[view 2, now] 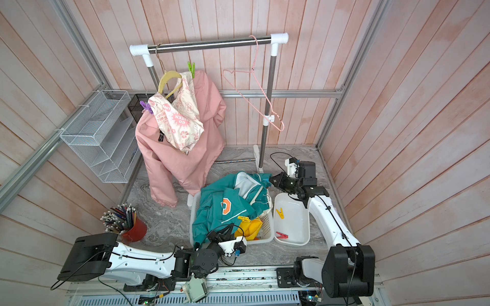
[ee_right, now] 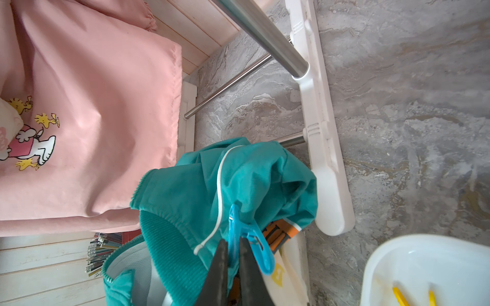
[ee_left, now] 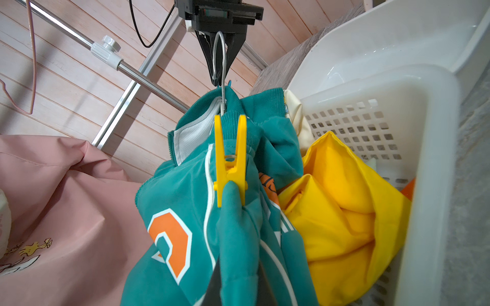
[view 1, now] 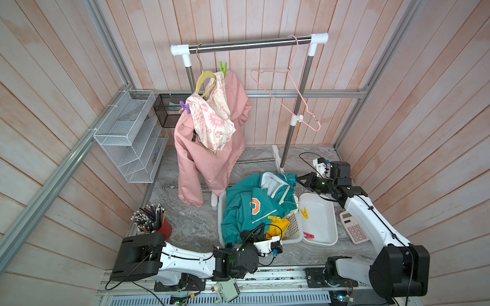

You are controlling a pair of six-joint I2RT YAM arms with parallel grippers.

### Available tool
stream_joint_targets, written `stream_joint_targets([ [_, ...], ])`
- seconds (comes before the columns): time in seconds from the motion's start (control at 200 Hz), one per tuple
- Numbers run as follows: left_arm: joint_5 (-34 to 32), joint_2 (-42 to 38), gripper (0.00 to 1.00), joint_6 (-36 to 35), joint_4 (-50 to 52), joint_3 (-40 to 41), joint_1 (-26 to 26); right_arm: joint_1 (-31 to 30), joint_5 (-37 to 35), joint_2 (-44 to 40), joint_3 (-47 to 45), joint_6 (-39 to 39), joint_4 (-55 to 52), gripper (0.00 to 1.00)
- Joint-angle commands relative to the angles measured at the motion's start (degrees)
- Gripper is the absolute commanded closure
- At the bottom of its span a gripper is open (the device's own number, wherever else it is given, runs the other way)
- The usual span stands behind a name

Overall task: Remove the clothespins securing jackets to the hanger
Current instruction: Remove the clothespin from the hanger.

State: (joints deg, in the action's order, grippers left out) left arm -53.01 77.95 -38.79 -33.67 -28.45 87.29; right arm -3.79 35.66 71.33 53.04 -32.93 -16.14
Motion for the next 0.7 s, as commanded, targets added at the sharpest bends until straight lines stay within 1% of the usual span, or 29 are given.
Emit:
stream_joint_targets([
  [0.0,-1.52,0.63,1.00,1.17,0.51,1.38,0.07,-0.34,-1.60,-1.98,0.64,0.14,0.68,0.89],
  [0.095,-1.89,0.59,1.00,1.17,0.69,1.46,0.07,-0.11,-1.78,-2.69,0.53,0.10,0.49,0.89],
  [0.13,-2.08,0.51,1.00,1.08,0.70,1.46,0.08,0.11,-1.90,-2.82,0.55,0.22,0.08,0.87],
  [0.17,-2.25,0.47,1.00,1.08,0.79,1.46,0.08,0.37,-2.19,-2.93,0.65,0.72,-0.76,0.78],
  [0.185,-2.28,0.53,1.00,1.08,0.78,1.46,0.08,0.44,-2.43,-2.99,0.62,0.90,-1.15,0.72],
  [0.22,-2.35,0.53,1.00,1.16,0.91,1.40,0.08,0.81,-2.96,-3.23,0.43,1.26,-1.84,0.66],
  [0.275,-2.51,0.72,1.00,1.39,1.19,1.30,0.03,1.52,-2.95,-4.05,-0.40,1.23,-1.99,0.59],
  [0.41,-2.70,1.12,1.00,1.59,1.09,1.11,0.08,3.14,-0.99,-5.67,-3.04,-0.69,-0.07,0.56],
  [0.585,-2.79,1.58,1.00,0.92,0.52,1.02,0.08,3.17,3.43,-4.33,-4.61,-2.22,2.76,0.55],
  [0.695,-2.88,1.64,1.00,0.82,0.37,0.96,0.08,3.07,4.66,-3.42,-4.71,-2.57,3.38,0.54],
])
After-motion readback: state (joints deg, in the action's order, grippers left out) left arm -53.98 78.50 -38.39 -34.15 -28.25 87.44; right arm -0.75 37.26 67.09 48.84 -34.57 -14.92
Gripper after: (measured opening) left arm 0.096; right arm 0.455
